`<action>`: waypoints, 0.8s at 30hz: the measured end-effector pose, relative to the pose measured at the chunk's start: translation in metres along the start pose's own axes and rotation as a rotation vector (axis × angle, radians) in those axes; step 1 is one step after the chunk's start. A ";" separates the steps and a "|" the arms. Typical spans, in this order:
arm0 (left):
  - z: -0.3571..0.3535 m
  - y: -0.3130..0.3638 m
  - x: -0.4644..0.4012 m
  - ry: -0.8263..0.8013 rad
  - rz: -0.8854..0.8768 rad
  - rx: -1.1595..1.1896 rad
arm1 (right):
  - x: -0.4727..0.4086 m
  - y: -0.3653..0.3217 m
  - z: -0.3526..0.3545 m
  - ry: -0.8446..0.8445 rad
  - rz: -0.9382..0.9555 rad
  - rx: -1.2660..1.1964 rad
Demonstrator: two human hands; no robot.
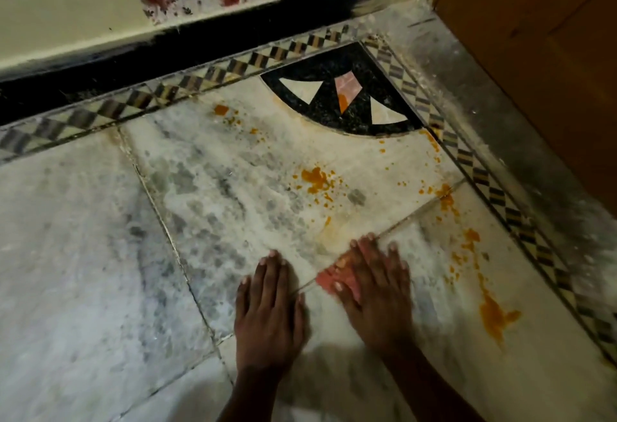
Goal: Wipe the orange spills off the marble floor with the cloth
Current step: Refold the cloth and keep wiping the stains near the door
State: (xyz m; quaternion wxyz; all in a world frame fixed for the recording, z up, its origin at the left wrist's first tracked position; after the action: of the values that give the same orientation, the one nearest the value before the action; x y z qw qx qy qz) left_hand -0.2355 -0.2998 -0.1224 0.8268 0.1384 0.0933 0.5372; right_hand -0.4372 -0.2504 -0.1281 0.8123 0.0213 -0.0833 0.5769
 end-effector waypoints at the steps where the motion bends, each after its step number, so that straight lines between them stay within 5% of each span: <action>1: 0.000 0.000 0.000 0.002 -0.007 0.008 | -0.003 0.012 0.001 0.028 -0.082 -0.017; 4: -0.003 -0.003 0.000 0.014 -0.009 -0.006 | -0.050 0.026 0.003 0.159 -0.464 -0.115; 6: -0.005 -0.003 0.002 0.041 -0.018 -0.002 | -0.097 0.007 0.006 0.220 -0.545 -0.224; 12: -0.006 -0.003 -0.001 -0.014 -0.028 0.034 | -0.050 -0.043 0.001 0.147 -0.017 -0.082; 19: 0.014 -0.030 -0.004 0.005 -0.100 0.359 | -0.099 -0.018 0.001 0.115 -0.412 -0.274; 24: 0.041 -0.085 -0.071 0.009 -0.037 0.128 | -0.083 -0.079 -0.003 0.122 -0.079 -0.112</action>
State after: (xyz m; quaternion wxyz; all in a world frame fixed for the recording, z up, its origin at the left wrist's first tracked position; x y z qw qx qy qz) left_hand -0.1789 -0.4028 -0.1109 0.8256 0.1869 0.1338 0.5154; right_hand -0.3888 -0.3536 -0.1392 0.8378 -0.0563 -0.0650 0.5391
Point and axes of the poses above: each hand's wrist, its own x-axis away from the middle knuckle, its own z-axis out of the back of the hand, y = z × x, the point moved 8 cm from there along -x, towards the middle knuckle, and after that the axes turned 8 degrees about -y, right-handed, at the moved point
